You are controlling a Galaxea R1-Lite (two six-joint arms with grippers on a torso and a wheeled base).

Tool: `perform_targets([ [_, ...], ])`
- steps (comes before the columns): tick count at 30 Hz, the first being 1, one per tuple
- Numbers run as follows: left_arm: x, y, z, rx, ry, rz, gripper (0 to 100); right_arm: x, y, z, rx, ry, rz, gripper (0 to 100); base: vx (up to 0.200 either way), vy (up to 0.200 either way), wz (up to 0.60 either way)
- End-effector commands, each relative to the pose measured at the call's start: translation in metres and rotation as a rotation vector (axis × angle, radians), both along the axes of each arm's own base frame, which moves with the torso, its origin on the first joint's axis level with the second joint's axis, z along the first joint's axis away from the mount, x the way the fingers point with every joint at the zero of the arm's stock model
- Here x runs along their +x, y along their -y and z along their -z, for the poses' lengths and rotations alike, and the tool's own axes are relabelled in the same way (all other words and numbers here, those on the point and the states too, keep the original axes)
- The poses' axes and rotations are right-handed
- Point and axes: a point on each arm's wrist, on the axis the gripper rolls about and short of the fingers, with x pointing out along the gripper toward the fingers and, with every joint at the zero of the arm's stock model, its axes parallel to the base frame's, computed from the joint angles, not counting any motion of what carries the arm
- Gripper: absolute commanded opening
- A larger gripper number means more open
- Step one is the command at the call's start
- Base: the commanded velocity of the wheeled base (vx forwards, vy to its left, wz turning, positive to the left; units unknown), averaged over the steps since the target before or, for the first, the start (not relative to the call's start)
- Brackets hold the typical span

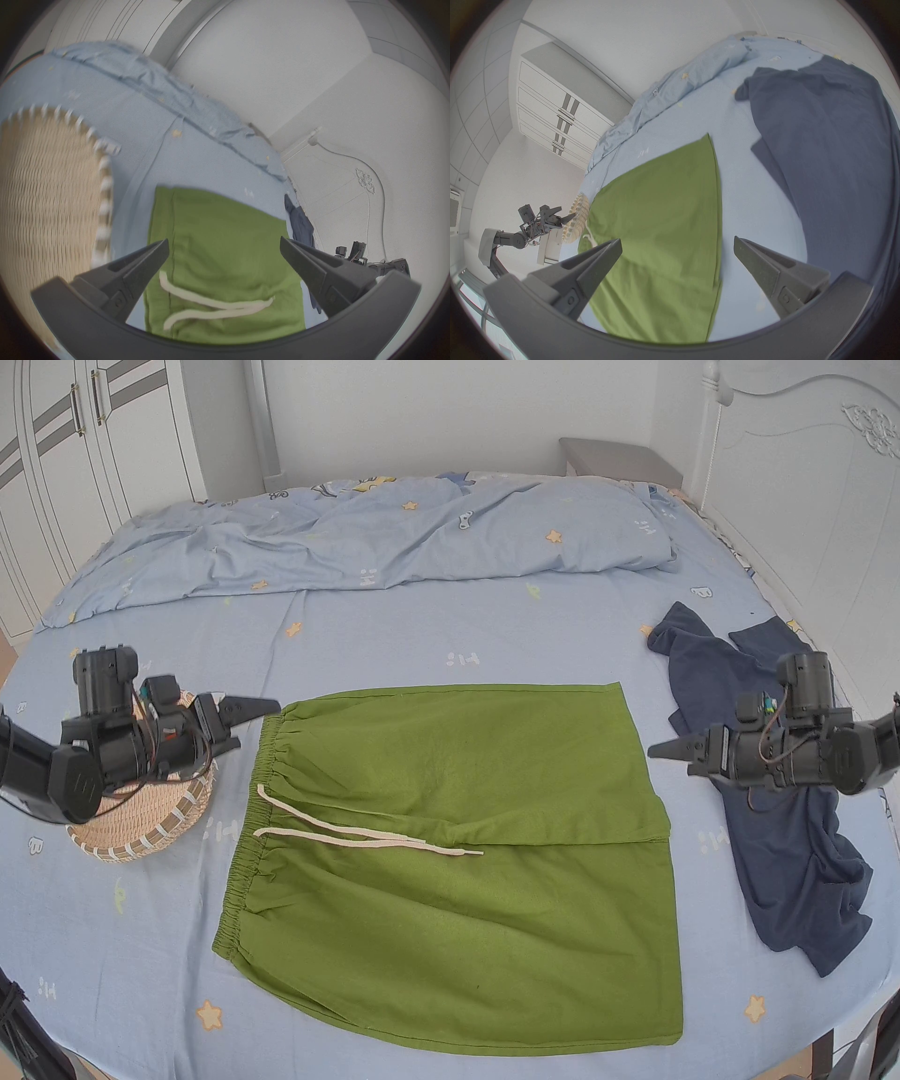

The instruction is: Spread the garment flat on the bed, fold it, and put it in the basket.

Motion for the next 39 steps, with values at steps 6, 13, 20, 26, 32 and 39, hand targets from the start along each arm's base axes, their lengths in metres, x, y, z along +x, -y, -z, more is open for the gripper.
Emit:
perform_targets([
  [6, -0.142, -0.001, 0.046, -0.106, -0.274, 0.019, 100, -0.140, -0.003, -0.003, 0.018, -0.018, -0.052, 100, 0.000, 0.000, 0.00],
  [13, -0.194, 0.003, 0.063, -0.149, -0.336, 0.093, 100, -0.159, -0.010, 0.002, 0.019, -0.034, -0.095, 100, 0.000, 0.000, 0.00],
  [20, -0.202, 0.000, 0.089, -0.170, -0.478, 0.080, 100, -0.163, -0.009, 0.008, 0.015, -0.054, -0.097, 100, 0.000, 0.000, 0.00],
  [26, -0.190, -0.009, 0.103, -0.179, -0.547, 0.025, 100, -0.162, -0.007, 0.007, 0.014, -0.049, -0.085, 100, 0.000, 0.000, 0.00],
  [32, -0.177, -0.023, 0.115, -0.149, -0.533, -0.005, 100, -0.161, -0.007, 0.008, 0.012, -0.055, -0.083, 100, 0.000, 0.000, 0.00],
  [39, -0.168, -0.029, 0.126, -0.137, -0.514, -0.010, 100, -0.161, -0.004, 0.007, 0.014, -0.048, -0.068, 100, 0.000, 0.000, 0.00],
])
